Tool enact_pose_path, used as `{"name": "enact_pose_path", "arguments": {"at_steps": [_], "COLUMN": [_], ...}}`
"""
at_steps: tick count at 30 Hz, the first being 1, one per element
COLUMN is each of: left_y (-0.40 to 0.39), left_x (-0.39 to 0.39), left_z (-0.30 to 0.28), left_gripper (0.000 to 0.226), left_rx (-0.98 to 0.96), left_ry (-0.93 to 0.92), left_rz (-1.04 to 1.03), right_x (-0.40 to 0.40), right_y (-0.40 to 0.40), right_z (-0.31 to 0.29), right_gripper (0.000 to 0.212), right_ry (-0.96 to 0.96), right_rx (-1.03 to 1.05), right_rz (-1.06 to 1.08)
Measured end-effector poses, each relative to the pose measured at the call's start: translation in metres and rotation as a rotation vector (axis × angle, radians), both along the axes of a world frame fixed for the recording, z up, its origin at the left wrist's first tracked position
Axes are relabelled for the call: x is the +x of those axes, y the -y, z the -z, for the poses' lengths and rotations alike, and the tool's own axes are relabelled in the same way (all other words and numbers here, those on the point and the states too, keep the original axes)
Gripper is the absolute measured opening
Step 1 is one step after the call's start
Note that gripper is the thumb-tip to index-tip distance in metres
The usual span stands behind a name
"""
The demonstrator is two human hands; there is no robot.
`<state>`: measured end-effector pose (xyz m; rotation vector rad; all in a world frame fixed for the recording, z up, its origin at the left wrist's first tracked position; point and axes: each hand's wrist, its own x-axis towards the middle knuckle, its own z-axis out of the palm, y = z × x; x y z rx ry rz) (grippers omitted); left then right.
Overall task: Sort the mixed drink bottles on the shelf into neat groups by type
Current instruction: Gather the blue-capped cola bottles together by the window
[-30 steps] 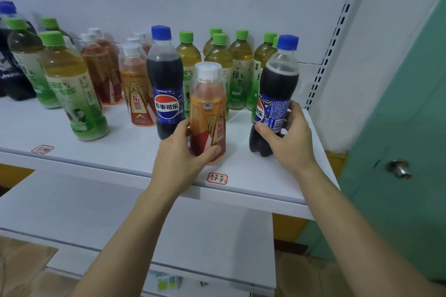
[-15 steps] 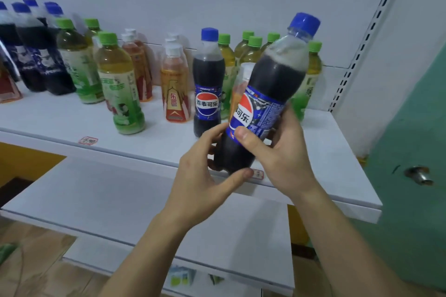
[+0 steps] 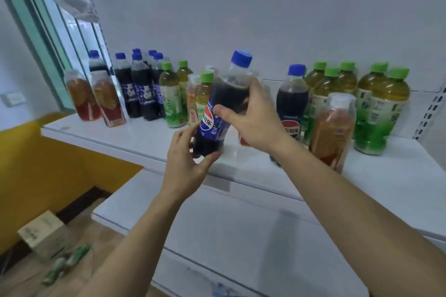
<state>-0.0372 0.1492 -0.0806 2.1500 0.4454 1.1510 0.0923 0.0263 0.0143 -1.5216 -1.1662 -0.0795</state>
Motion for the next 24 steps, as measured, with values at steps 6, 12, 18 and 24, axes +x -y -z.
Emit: {"name": "enact_pose_path", "arguments": {"at_steps": [6, 12, 18, 24], "left_y": [-0.048, -0.105, -0.122, -0.122], "left_x": [-0.009, -0.011, -0.002, 0.007], "left_z": [0.022, 0.019, 0.028, 0.033], "left_gripper": [0.075, 0.072, 0.069, 0.067], "left_rx": [-0.053, -0.102, -0.101, -0.087], "left_ry": [0.039, -0.109, -0.140, -0.191], "left_rz": [-0.123, -0.242, -0.281, -0.340], "right_x": [-0.020, -0.042, -0.045, -0.038], "right_y": [-0.060, -0.128, -0.152, -0.141], "right_z": [0.002, -0.006, 0.000, 0.010], "right_gripper": [0.087, 0.086, 0.083, 0.067], "right_ry": [0.178, 0.210, 0.234, 0.186], "right_rx": [-0.041, -0.179, -0.240, -0.232], "right_rz": [0.065, 0.067, 0.115, 0.048]}}
